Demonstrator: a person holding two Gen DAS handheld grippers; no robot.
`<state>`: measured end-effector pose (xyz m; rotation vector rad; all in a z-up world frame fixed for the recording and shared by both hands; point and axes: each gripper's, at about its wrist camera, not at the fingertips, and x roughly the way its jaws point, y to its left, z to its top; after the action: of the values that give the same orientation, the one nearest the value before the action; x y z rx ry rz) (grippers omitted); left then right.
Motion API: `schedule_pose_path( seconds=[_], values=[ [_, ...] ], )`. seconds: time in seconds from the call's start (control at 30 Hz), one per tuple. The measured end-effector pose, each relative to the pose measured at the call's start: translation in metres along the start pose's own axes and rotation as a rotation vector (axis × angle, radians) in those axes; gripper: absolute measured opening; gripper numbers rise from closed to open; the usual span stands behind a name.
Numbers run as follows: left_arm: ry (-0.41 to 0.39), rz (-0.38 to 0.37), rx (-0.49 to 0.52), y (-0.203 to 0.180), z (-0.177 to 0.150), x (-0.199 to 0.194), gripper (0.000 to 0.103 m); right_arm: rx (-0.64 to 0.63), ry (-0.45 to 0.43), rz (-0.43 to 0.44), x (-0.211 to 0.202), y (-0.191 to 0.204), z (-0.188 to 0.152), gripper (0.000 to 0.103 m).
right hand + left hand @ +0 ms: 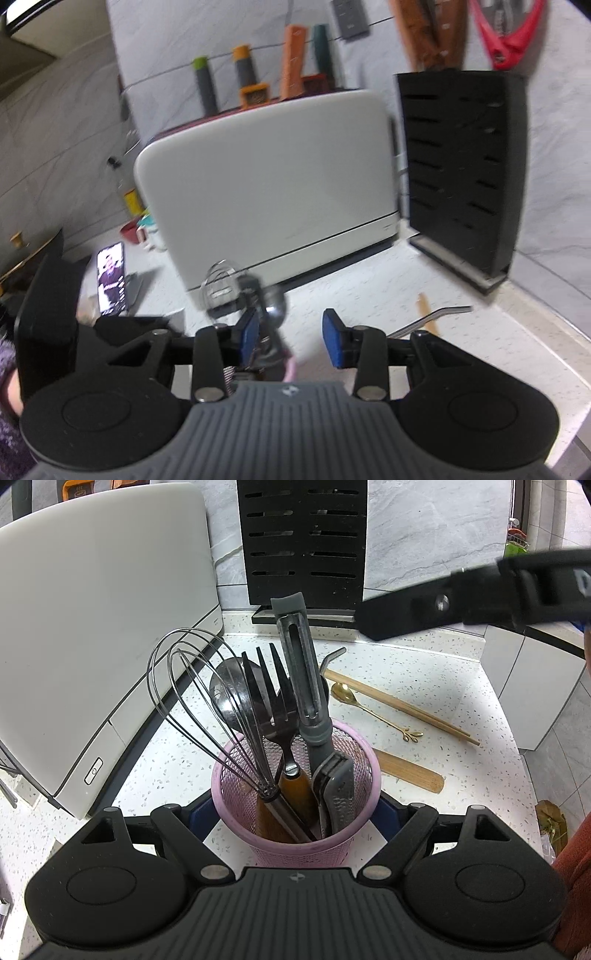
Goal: Organize utensils
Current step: 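Open the right gripper to release the turner in the cup, then move the right gripper to the gold spoon and close on it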
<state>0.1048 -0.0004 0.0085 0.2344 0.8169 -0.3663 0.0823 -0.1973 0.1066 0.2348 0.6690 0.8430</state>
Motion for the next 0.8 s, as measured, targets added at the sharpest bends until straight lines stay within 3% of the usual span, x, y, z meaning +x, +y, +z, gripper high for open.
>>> schedule_pose_path(
  seconds=[0.23, 0.8],
  values=[
    [0.0, 0.0, -0.001, -0.001, 0.001, 0.0, 0.097, 0.01, 0.042, -0.132, 0.017, -0.023, -0.005, 0.037],
    [-0.003, 0.004, -0.014, 0.002, 0.001, 0.001, 0.097, 0.003, 0.237, -0.275, 0.089, -0.06, -0.023, 0.027]
  ],
)
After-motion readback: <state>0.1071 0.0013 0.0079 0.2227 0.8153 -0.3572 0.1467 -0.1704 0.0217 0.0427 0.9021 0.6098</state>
